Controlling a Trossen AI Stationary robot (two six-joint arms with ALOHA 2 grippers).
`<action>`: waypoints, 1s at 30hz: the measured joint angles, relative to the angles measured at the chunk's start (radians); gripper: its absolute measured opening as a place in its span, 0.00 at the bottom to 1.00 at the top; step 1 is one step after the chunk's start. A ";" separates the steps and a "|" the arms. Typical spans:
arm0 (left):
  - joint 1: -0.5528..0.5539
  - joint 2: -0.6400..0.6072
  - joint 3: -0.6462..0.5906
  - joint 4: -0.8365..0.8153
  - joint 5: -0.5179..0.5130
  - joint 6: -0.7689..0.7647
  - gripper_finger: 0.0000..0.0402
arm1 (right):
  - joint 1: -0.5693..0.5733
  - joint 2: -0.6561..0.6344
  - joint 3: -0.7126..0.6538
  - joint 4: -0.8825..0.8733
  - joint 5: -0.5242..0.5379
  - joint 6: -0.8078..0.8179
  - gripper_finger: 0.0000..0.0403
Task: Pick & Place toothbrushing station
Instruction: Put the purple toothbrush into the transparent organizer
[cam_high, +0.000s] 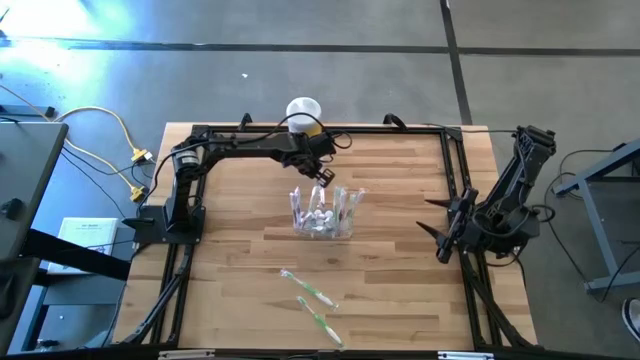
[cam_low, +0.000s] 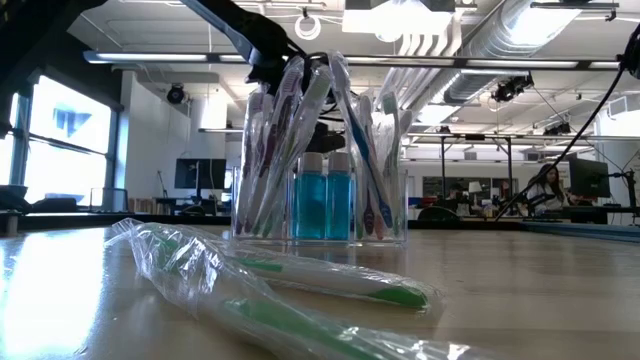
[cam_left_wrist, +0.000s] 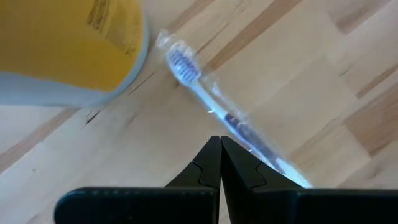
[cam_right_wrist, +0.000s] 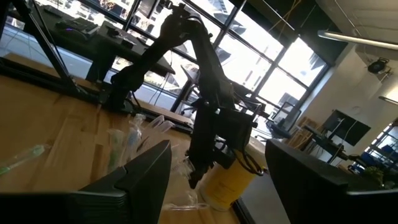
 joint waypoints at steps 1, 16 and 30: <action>-0.001 0.000 0.000 0.011 -0.001 0.000 0.00 | 0.000 0.000 0.000 -0.009 0.000 0.001 0.63; -0.006 0.011 0.000 0.083 0.094 0.124 0.25 | 0.000 0.000 0.000 -0.106 0.015 0.067 0.63; -0.005 0.012 0.000 0.086 0.080 -0.106 0.39 | 0.000 0.000 0.000 -0.172 0.032 0.118 0.63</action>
